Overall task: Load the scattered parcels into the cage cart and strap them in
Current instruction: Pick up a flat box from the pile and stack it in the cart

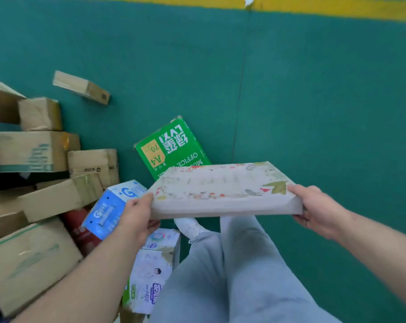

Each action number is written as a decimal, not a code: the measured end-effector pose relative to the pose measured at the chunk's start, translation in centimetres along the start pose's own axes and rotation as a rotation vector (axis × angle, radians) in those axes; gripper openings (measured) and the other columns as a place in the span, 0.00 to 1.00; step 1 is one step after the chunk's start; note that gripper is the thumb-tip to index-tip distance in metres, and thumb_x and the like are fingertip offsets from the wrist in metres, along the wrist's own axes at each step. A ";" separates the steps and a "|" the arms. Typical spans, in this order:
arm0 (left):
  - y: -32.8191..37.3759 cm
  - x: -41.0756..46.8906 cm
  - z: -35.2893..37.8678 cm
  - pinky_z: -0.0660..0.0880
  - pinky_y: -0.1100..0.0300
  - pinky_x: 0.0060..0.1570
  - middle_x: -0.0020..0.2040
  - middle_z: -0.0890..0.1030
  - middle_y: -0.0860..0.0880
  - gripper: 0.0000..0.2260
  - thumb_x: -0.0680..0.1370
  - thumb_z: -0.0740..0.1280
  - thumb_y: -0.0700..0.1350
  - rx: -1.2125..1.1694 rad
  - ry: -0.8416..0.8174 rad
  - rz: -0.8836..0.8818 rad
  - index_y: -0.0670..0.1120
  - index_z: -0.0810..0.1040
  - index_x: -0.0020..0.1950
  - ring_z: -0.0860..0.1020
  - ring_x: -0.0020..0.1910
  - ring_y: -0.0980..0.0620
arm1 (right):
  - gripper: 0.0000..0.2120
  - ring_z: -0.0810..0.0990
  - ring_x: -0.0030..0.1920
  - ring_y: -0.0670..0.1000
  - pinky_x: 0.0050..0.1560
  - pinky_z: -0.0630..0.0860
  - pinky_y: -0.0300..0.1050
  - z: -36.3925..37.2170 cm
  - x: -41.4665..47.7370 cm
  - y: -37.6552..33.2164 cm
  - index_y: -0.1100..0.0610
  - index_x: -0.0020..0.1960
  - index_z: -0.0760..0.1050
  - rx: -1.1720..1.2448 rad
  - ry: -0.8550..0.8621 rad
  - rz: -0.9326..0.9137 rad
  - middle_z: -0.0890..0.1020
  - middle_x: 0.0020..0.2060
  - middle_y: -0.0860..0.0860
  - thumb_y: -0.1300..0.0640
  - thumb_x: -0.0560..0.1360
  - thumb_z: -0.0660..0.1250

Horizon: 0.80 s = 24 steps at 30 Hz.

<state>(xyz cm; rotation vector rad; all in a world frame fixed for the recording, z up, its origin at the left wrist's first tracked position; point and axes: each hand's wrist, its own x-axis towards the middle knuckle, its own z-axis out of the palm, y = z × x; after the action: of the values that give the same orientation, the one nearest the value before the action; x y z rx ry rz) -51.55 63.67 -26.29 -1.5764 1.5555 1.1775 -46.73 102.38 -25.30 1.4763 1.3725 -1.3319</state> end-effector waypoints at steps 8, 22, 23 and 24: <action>-2.0 -15.7 -9.5 0.76 0.44 0.56 0.64 0.75 0.42 0.11 0.83 0.65 0.47 -0.242 -0.188 0.124 0.50 0.70 0.65 0.75 0.59 0.41 | 0.12 0.73 0.42 0.52 0.37 0.69 0.46 -3.3 -22.9 4.0 0.57 0.51 0.71 0.154 0.098 -0.317 0.77 0.47 0.55 0.50 0.79 0.70; -11.2 -23.9 -21.7 0.76 0.55 0.38 0.54 0.79 0.40 0.06 0.83 0.65 0.46 -0.659 -0.055 0.401 0.47 0.75 0.58 0.77 0.45 0.46 | 0.12 0.73 0.41 0.53 0.37 0.72 0.46 1.8 -31.6 4.0 0.57 0.49 0.71 -0.062 -0.107 -0.580 0.76 0.46 0.57 0.50 0.80 0.70; -14.1 -24.1 -22.5 0.77 0.54 0.38 0.55 0.79 0.40 0.05 0.83 0.65 0.47 -0.727 -0.015 0.381 0.48 0.76 0.57 0.77 0.46 0.46 | 0.11 0.73 0.41 0.52 0.37 0.72 0.46 2.5 -31.1 4.3 0.56 0.49 0.71 -0.120 -0.151 -0.593 0.76 0.46 0.56 0.50 0.80 0.69; -17.0 -24.2 -23.0 0.77 0.54 0.39 0.55 0.80 0.40 0.05 0.82 0.66 0.47 -0.796 0.028 0.349 0.48 0.76 0.57 0.78 0.46 0.46 | 0.11 0.73 0.41 0.52 0.37 0.71 0.46 3.4 -30.7 4.5 0.55 0.49 0.70 -0.177 -0.185 -0.594 0.76 0.46 0.55 0.50 0.80 0.69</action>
<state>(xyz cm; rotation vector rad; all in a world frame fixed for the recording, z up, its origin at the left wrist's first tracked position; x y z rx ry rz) -28.81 55.18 2.29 -1.8220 1.4988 2.1681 -40.12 90.93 3.02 0.8266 1.8270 -1.6005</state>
